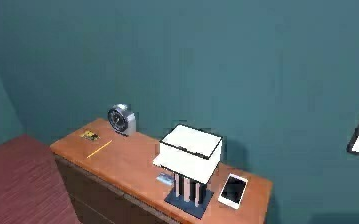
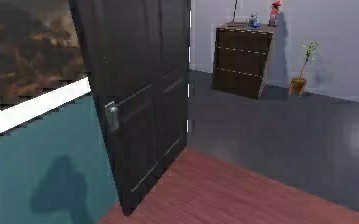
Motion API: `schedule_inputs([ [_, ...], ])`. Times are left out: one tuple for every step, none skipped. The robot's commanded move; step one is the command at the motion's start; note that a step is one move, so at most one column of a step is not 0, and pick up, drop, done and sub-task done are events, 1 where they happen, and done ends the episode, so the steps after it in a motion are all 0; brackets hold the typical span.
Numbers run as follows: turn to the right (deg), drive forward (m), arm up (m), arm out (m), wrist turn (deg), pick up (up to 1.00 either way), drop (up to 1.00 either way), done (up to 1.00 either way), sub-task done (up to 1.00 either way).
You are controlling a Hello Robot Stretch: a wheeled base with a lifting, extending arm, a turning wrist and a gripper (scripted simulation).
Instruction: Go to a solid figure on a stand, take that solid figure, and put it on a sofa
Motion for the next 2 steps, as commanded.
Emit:
schedule_inputs([
  [45.0, 0.00, 0.00, 0.00, 0.0, 0.00, 0.00, 0.00, 0.00],
  [45.0, 0.00, 0.00, 0.00, 0.0, 0.00, 0.00, 0.00, 0.00],
])
